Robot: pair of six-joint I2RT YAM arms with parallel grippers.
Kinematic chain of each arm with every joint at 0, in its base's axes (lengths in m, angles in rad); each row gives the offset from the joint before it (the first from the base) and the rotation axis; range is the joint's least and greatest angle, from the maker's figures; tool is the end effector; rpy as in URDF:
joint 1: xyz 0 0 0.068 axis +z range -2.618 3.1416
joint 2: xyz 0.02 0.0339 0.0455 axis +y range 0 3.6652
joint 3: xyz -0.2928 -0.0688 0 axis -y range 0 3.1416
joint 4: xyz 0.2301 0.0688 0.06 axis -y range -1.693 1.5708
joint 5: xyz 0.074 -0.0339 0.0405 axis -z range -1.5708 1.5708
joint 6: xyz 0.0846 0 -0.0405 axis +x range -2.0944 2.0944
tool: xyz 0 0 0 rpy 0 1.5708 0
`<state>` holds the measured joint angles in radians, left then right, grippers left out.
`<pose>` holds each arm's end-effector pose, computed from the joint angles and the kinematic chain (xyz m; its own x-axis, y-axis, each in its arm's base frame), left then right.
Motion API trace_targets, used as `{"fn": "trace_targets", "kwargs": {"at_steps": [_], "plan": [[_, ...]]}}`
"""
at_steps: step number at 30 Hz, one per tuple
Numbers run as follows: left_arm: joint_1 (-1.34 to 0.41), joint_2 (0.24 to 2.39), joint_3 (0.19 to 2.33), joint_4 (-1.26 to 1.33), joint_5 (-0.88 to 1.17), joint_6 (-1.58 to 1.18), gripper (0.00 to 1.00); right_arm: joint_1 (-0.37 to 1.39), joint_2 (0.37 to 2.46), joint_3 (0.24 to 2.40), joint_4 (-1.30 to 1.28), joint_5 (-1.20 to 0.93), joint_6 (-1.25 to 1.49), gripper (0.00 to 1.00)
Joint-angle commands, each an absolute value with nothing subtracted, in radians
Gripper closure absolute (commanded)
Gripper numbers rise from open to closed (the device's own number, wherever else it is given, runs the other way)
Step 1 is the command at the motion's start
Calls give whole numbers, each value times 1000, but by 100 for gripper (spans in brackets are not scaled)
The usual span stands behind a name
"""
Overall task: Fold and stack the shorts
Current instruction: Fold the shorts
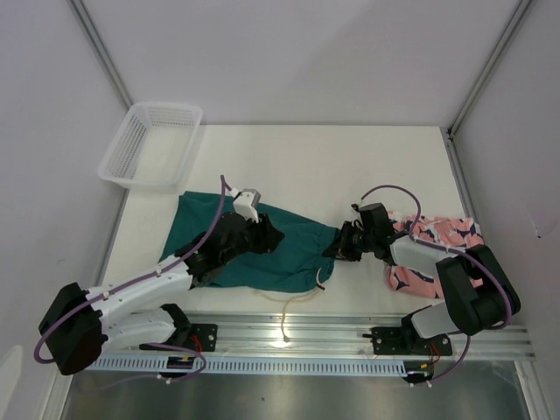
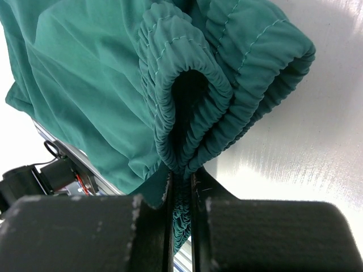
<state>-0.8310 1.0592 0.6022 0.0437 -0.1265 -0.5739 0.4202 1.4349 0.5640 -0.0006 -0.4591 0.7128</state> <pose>0.1793 -0.1806 0.2577 -0.5829 -0.1603 -0.7966 0.4029 0.7943 -0.4546 0.2320 0.1447 0.1516 -0.9381 0.2230 -0.2652 -0.0168 0.7353 0.6775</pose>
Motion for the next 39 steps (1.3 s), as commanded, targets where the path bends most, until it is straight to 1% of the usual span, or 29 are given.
{"fn": "trace_targets", "kwargs": {"at_steps": [1,2,3,4,6,9,13,16,17,21,25,30,34,35,39], "plan": [[-761,1115,551,121,32,-623,60,423,1431,555,-20,-472,658,100],[-741,1132,528,145,61,-652,67,423,1433,555,-21,-471,657,100],[-704,1170,497,206,113,-667,81,422,1431,557,-20,-471,657,100],[-690,1187,483,244,142,-686,87,423,1433,558,-20,-472,655,100],[-673,1215,451,323,164,-727,95,422,1433,560,-25,-471,655,100],[-673,1255,434,348,117,-756,100,423,1428,561,-18,-474,658,100],[-658,1331,437,385,71,-773,100,429,1420,554,-11,-485,667,100],[-635,1446,463,439,49,-798,100,452,1401,548,-17,-474,670,100],[-626,1513,472,502,67,-814,100,459,1396,545,-17,-469,673,100],[-592,1671,505,613,61,-859,100,488,1359,529,-32,-453,681,100],[-589,1779,523,747,74,-903,100,500,1335,509,-44,-443,681,100],[-589,1763,531,795,64,-917,100,506,1310,479,-52,-431,683,100],[-591,1688,549,658,60,-868,100,500,1301,488,-90,-410,657,100],[-592,1648,529,606,46,-855,100,492,1298,492,-100,-402,649,100],[-592,1533,425,566,-11,-828,100,453,1305,525,-153,-385,608,100]]}}
